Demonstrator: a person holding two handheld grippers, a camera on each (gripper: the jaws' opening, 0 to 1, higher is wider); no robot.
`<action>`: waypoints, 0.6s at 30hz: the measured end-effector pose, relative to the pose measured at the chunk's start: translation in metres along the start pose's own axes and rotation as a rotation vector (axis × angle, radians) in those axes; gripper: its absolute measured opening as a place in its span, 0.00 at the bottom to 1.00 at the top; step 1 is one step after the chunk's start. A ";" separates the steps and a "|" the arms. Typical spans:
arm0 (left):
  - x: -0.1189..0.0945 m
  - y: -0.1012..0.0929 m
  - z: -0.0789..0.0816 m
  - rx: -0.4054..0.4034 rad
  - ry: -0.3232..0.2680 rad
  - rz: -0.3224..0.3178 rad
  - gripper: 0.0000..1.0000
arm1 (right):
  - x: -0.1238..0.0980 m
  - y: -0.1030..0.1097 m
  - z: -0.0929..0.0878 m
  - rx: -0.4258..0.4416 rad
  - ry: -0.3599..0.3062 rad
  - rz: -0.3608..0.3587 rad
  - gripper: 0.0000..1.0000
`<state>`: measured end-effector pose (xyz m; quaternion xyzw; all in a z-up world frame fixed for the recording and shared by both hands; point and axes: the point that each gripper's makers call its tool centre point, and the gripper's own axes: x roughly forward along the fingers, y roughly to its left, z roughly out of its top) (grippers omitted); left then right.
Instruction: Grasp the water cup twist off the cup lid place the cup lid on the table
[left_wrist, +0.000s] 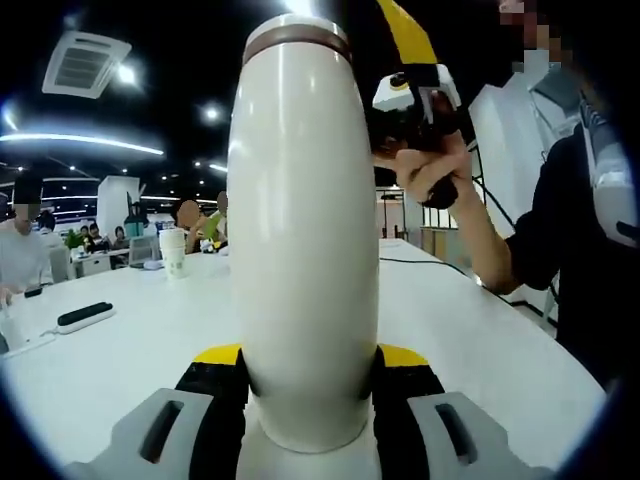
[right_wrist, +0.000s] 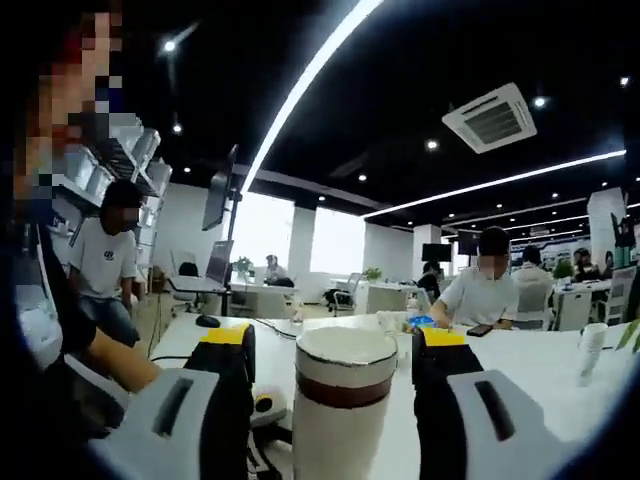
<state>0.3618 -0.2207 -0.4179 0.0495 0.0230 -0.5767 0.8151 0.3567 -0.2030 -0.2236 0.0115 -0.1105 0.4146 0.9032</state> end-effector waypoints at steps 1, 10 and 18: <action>-0.001 0.002 0.000 0.000 0.000 0.001 0.50 | -0.001 -0.002 0.002 -0.021 -0.008 -0.031 0.65; -0.001 0.003 -0.001 0.004 0.003 0.004 0.50 | 0.001 -0.010 -0.008 -0.157 0.004 -0.251 0.60; -0.001 0.004 -0.001 0.005 0.004 0.002 0.50 | 0.009 -0.005 -0.013 -0.103 0.039 -0.156 0.47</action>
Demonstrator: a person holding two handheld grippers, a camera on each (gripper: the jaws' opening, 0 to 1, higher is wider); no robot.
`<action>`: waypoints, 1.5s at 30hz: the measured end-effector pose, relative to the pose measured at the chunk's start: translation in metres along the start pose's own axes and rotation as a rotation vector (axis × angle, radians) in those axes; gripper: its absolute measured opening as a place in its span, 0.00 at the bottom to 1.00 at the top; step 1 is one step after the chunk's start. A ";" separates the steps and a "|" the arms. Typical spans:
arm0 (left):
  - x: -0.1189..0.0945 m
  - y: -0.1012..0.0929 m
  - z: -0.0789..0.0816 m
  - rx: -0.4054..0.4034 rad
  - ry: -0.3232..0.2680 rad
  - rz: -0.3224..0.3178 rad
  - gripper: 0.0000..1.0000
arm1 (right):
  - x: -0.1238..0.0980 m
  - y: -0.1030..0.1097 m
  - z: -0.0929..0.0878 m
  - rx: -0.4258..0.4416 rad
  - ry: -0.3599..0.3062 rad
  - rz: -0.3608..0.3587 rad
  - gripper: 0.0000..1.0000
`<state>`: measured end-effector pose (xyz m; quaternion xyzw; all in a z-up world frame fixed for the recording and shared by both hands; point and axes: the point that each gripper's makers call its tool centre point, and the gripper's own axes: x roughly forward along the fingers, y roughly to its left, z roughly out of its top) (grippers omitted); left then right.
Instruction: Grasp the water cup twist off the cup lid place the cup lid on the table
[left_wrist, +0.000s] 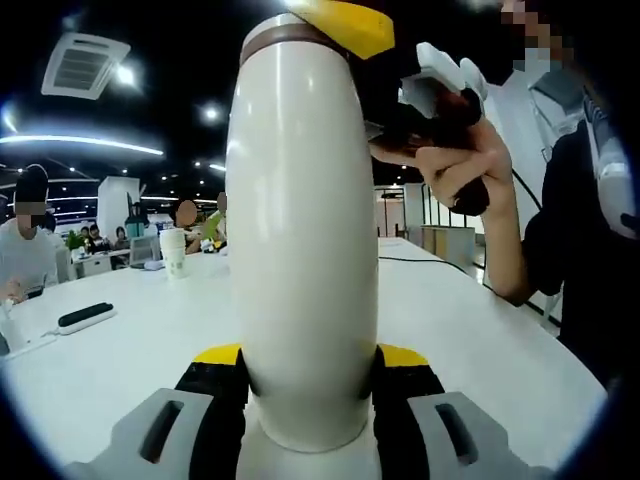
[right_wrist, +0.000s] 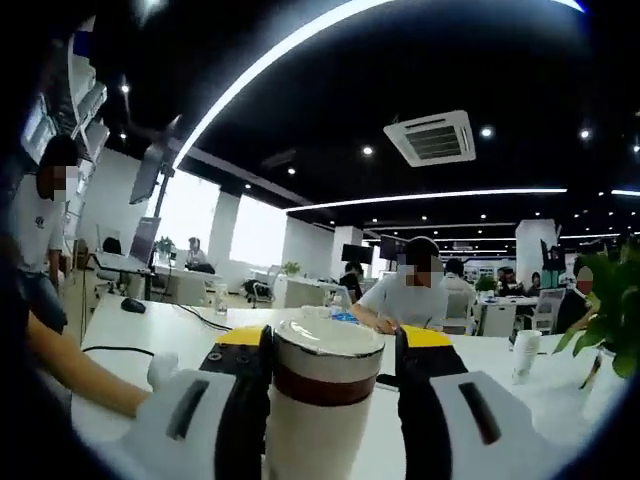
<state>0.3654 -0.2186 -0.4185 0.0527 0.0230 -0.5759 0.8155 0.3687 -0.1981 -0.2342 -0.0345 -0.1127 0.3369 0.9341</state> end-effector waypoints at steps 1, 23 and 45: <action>0.000 0.000 0.000 0.000 0.001 0.000 0.50 | -0.002 -0.002 -0.001 0.000 0.005 -0.005 0.47; 0.002 -0.001 0.000 -0.001 0.001 -0.003 0.50 | 0.001 0.013 -0.004 0.092 0.024 0.638 0.46; 0.000 0.000 -0.001 0.007 0.005 0.003 0.50 | -0.007 -0.002 0.011 0.061 -0.054 -0.037 0.52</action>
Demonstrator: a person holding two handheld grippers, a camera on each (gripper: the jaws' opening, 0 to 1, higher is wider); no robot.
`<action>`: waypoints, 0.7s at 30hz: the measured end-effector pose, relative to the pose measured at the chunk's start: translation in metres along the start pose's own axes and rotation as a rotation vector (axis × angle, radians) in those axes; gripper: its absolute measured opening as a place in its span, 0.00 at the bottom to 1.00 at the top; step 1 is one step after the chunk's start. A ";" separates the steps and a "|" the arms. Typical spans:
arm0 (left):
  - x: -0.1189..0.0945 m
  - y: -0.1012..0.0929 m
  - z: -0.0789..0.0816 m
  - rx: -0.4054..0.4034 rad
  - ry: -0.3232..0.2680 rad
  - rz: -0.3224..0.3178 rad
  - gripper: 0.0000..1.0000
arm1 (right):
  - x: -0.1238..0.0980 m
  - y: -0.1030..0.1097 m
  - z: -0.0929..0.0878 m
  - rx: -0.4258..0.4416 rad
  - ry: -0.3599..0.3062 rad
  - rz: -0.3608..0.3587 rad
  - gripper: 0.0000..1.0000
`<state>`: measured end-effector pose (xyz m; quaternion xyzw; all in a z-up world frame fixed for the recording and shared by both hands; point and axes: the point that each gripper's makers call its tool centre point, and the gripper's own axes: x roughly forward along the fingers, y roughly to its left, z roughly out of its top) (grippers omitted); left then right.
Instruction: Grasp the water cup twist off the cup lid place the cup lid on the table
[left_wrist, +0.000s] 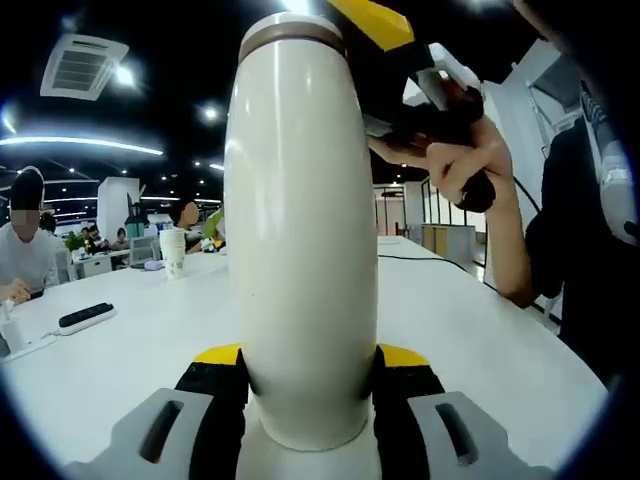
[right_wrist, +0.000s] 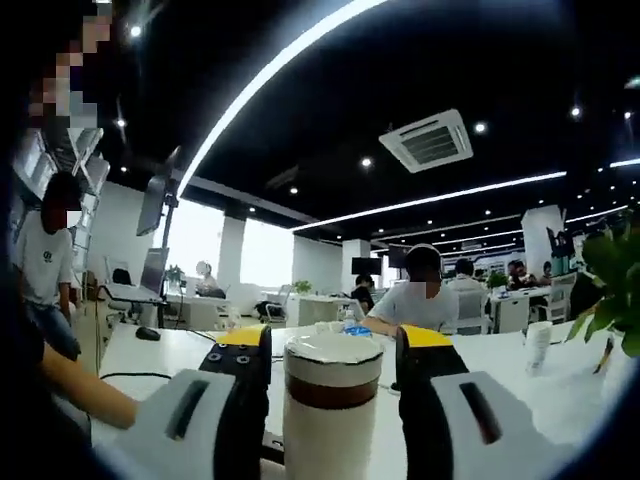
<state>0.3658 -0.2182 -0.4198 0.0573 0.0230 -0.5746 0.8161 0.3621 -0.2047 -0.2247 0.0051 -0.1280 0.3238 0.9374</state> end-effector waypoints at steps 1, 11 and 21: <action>0.000 0.000 0.000 0.000 0.000 0.001 0.50 | 0.002 0.001 -0.001 -0.001 0.007 0.001 0.52; 0.000 -0.001 0.000 0.002 0.001 0.000 0.50 | 0.005 0.002 -0.011 -0.064 0.058 0.065 0.46; 0.000 -0.001 0.000 -0.008 0.003 0.001 0.50 | 0.011 0.009 -0.014 0.008 0.076 0.374 0.46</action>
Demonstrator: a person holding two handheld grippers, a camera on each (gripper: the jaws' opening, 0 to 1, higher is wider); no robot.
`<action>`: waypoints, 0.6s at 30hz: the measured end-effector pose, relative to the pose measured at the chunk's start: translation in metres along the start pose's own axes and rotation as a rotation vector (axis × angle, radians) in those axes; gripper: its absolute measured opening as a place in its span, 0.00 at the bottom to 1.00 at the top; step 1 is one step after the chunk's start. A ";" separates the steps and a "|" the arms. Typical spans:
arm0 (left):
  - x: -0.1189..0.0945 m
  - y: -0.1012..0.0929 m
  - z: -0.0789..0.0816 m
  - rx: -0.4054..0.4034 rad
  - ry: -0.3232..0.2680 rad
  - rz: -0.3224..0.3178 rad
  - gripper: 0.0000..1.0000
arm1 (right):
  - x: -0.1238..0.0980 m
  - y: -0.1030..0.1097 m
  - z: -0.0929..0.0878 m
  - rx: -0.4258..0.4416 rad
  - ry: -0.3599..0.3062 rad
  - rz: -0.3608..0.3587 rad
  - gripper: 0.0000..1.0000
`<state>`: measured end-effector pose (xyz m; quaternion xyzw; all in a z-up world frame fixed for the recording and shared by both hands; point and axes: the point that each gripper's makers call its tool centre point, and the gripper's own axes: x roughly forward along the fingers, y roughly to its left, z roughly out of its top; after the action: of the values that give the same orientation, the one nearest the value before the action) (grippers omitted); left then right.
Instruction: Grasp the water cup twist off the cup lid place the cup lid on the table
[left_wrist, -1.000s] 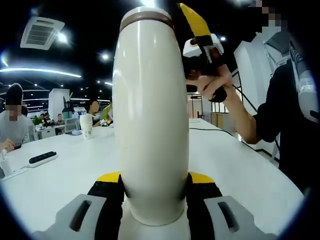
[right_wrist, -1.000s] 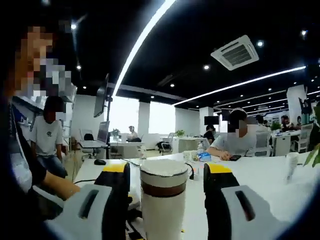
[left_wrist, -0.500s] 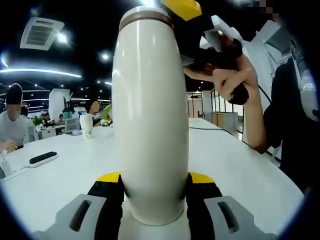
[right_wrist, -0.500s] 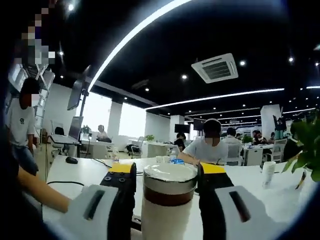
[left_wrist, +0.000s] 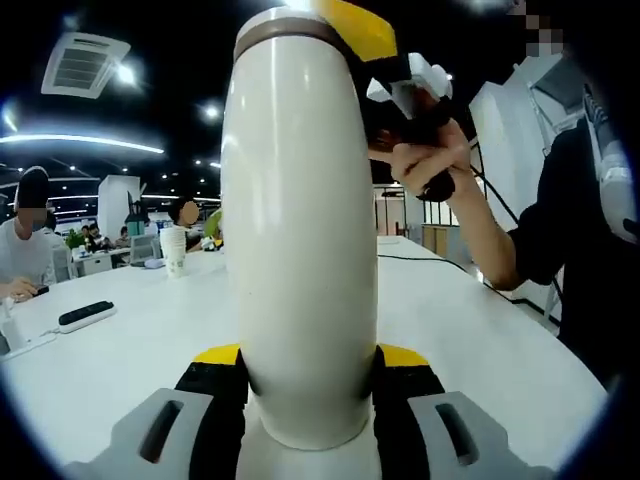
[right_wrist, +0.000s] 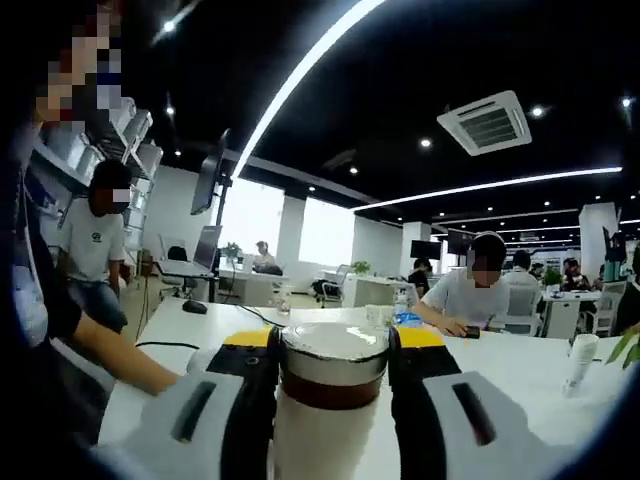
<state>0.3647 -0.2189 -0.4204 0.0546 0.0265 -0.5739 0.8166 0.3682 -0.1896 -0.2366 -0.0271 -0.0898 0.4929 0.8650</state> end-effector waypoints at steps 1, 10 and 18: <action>0.000 0.000 0.000 0.000 0.000 0.000 0.50 | 0.000 0.001 0.000 0.009 -0.007 0.033 0.46; 0.001 0.000 0.000 0.009 -0.001 -0.004 0.50 | -0.004 0.003 -0.001 0.000 -0.057 0.270 0.46; 0.001 -0.001 0.000 0.006 -0.001 -0.005 0.50 | 0.000 0.002 -0.001 0.006 -0.050 0.247 0.46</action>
<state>0.3645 -0.2199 -0.4201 0.0568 0.0246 -0.5761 0.8150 0.3669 -0.1889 -0.2376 -0.0229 -0.1058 0.5965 0.7953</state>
